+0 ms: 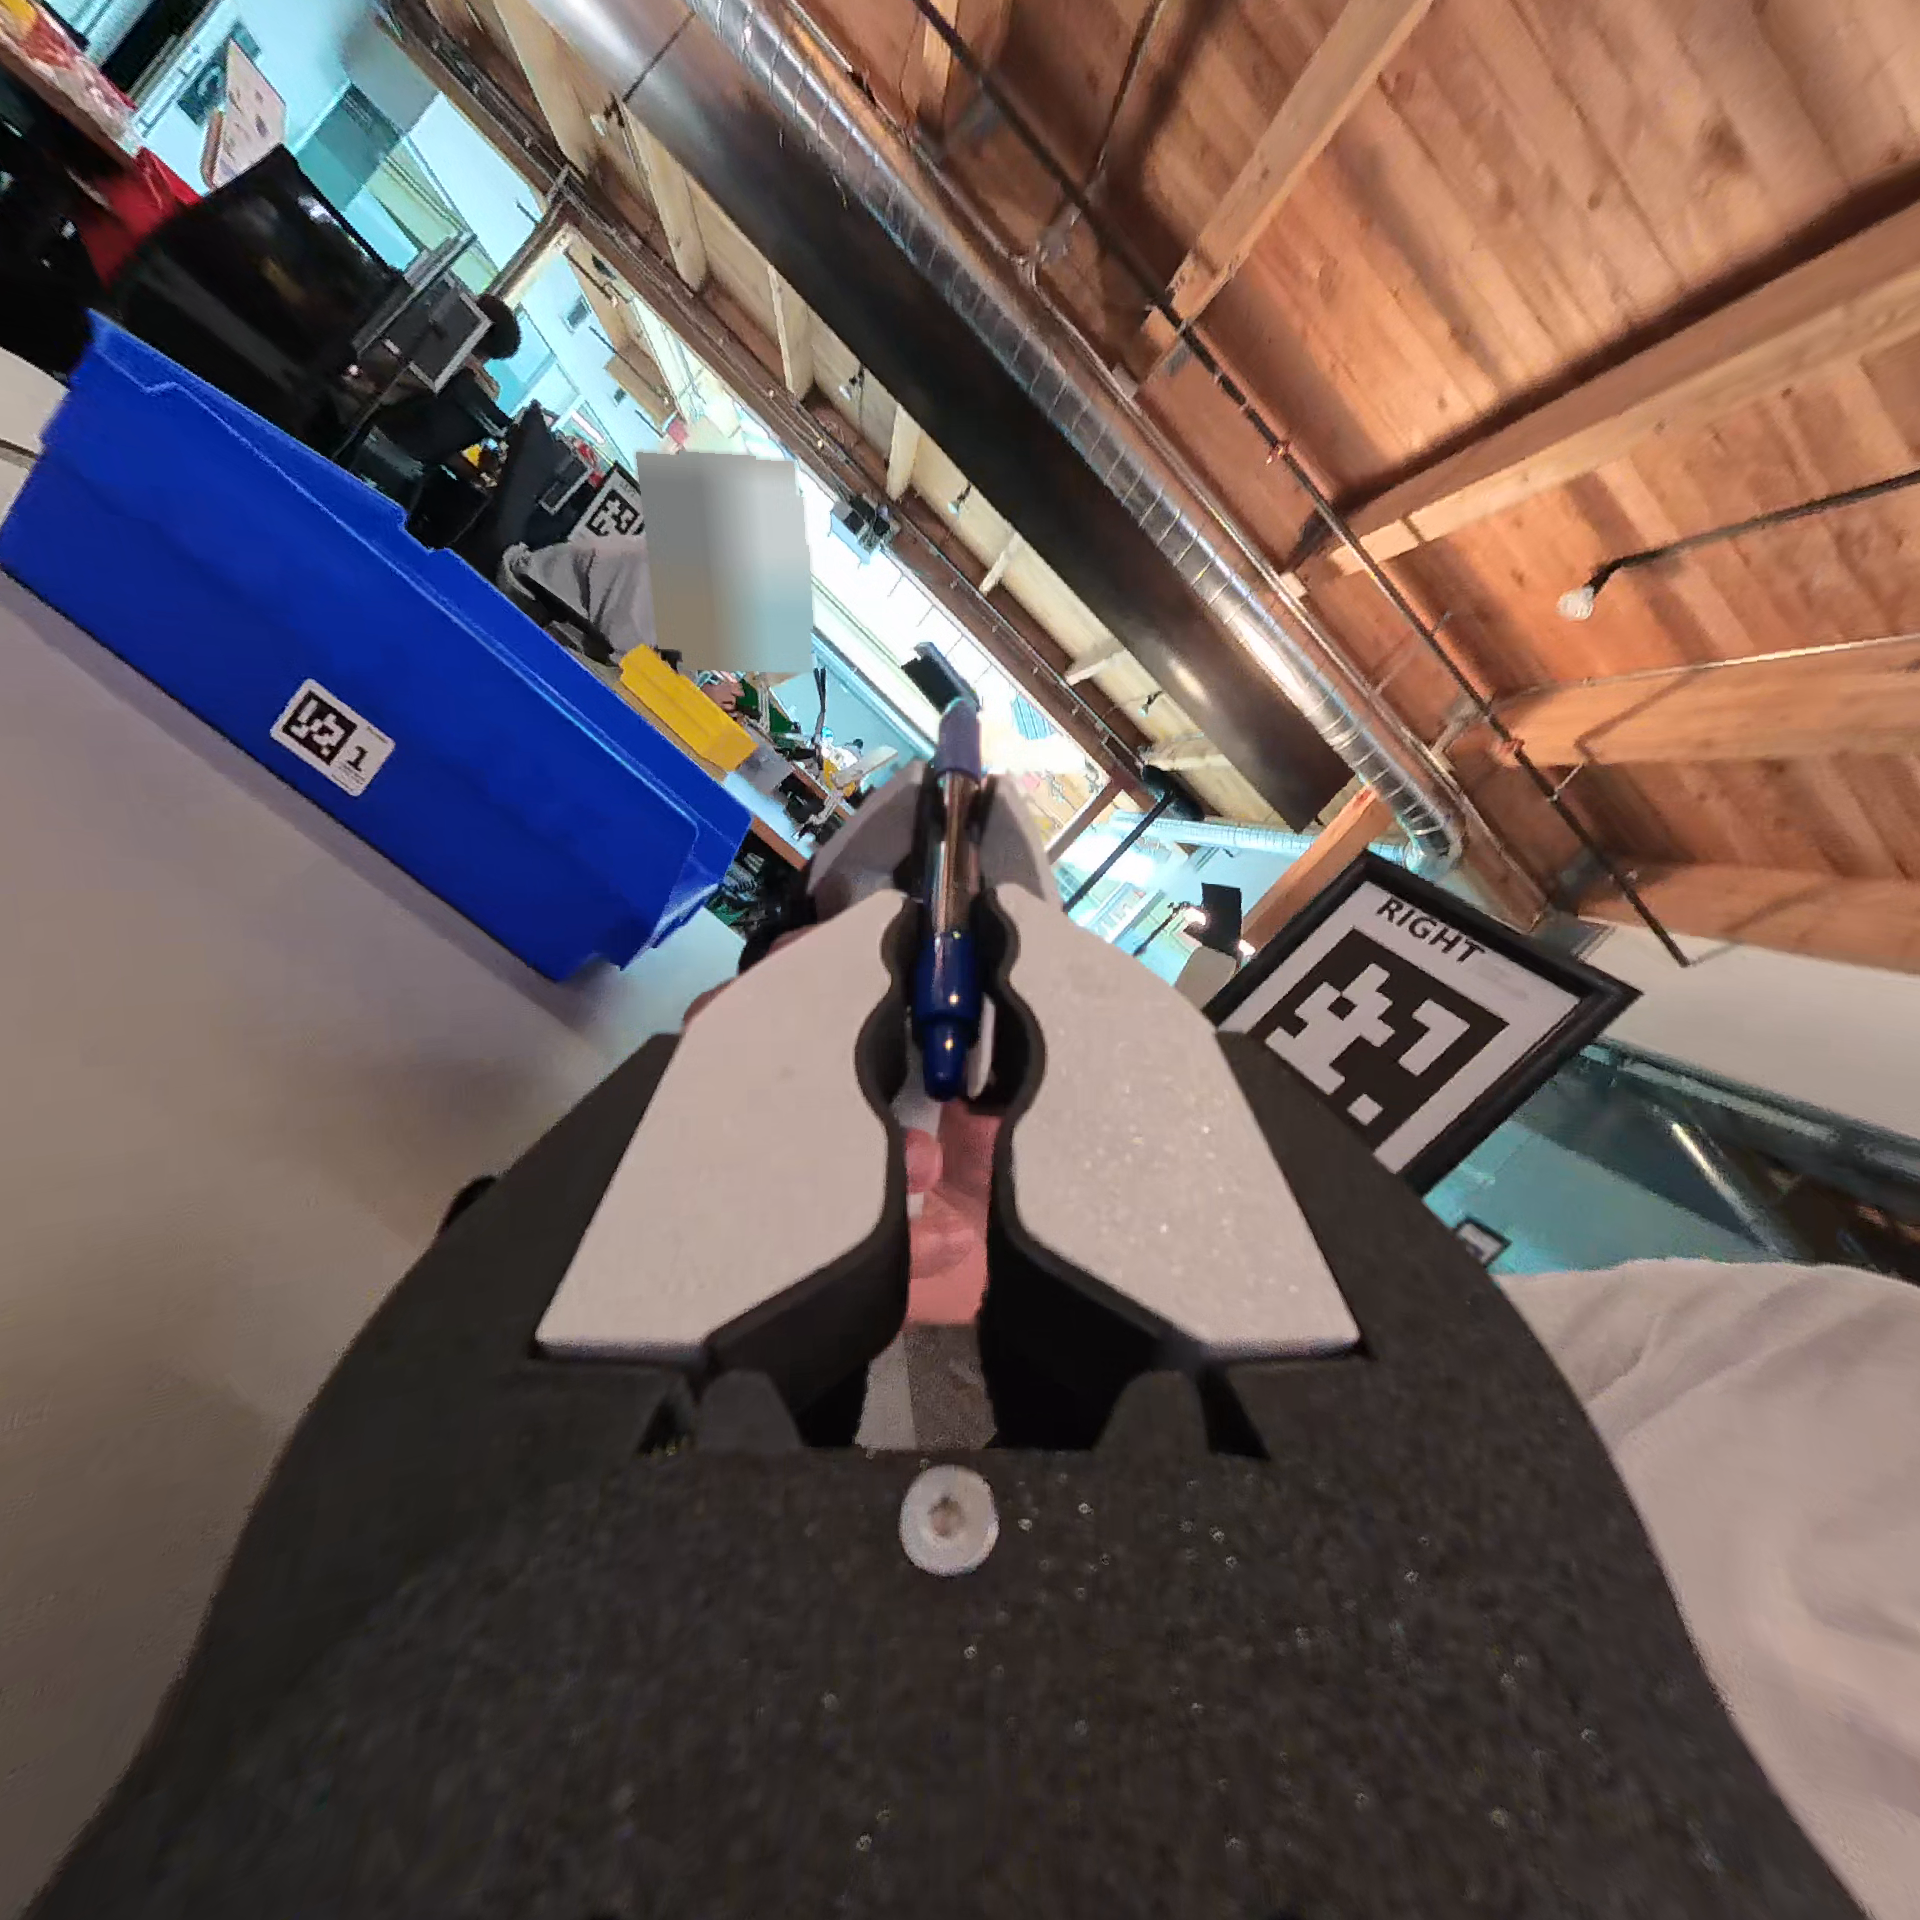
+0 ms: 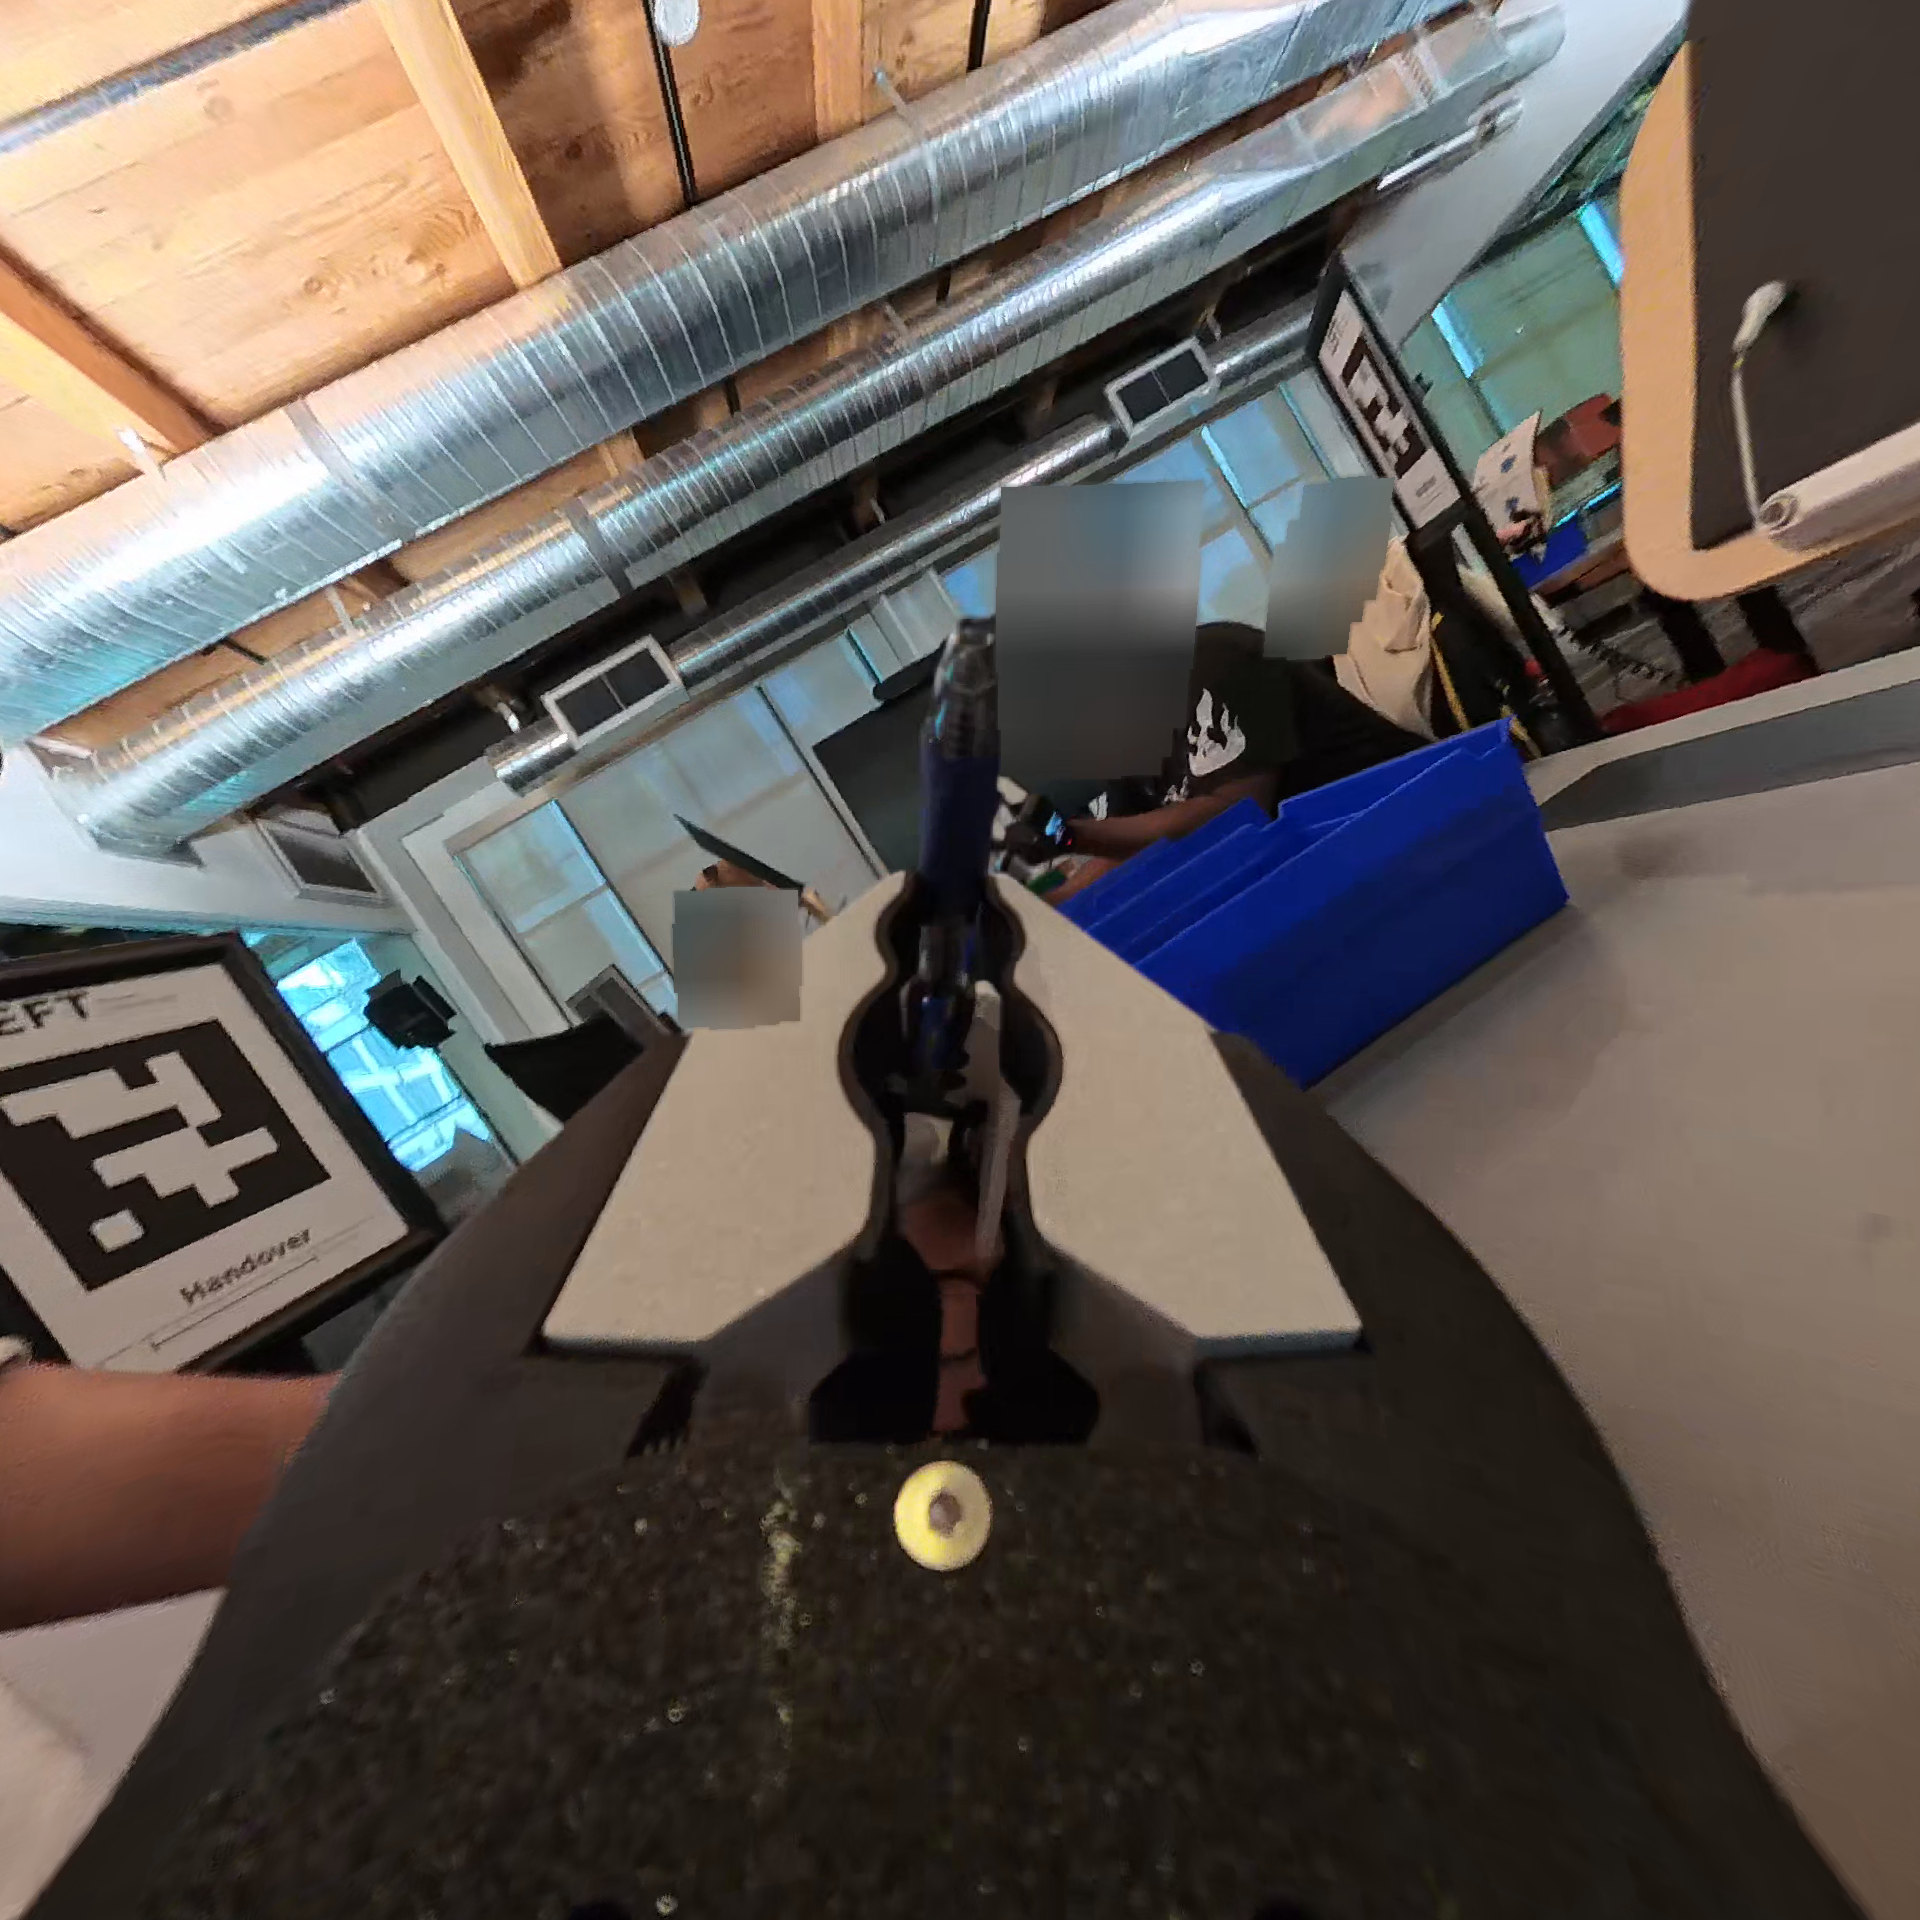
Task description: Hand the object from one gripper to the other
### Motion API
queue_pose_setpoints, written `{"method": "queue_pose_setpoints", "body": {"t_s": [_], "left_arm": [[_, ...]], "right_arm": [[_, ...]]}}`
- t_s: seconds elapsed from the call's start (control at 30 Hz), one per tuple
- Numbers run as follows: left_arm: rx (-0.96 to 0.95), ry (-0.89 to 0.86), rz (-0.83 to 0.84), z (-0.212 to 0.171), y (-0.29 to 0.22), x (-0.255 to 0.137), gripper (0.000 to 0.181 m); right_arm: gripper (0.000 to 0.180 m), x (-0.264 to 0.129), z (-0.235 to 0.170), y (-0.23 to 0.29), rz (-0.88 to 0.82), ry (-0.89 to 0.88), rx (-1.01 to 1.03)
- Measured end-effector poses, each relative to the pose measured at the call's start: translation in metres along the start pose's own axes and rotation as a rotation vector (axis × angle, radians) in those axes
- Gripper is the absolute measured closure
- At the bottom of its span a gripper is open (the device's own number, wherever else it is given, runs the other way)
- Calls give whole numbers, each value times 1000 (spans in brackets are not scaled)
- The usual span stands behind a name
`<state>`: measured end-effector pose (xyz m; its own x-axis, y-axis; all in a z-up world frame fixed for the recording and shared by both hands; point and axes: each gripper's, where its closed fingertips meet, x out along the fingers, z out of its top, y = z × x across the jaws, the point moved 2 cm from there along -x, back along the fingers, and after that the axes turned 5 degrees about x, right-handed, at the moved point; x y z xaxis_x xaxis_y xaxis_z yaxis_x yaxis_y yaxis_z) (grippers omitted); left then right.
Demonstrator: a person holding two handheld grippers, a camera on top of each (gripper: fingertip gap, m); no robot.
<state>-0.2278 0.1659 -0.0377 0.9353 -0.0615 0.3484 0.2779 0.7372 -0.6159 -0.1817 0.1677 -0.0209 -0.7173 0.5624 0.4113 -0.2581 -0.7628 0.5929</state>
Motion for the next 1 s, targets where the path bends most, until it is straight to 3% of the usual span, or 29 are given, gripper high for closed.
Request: {"method": "queue_pose_setpoints", "body": {"t_s": [0.13, 0.23, 0.4, 0.5, 0.63, 0.8, 0.87, 1.0], "left_arm": [[61, 103, 63, -9, 5, -1, 169], [246, 256, 199, -13, 14, -11, 158], [735, 474, 348, -10, 12, -27, 107], [835, 538, 317, -26, 3, -21, 86], [1077, 647, 426, -47, 9, -12, 98], [1367, 485, 624, -31, 7, -9, 139], [1423, 418, 661, -23, 2, -11, 153], [1399, 476, 630, -30, 6, -14, 171]], "right_arm": [[170, -5, -4, -4, 18, 107, -4], [170, -8, -1, -11, -24, 111, -45], [170, -15, -21, -16, 35, 404, 333], [170, -18, -28, -29, 18, 451, 474], [170, -17, -15, -44, 29, 304, 722], [170, -20, -20, -53, 59, 221, 999], [170, -19, -25, -53, 60, 235, 1020], [170, -16, -28, -49, 67, 248, 1020]]}}
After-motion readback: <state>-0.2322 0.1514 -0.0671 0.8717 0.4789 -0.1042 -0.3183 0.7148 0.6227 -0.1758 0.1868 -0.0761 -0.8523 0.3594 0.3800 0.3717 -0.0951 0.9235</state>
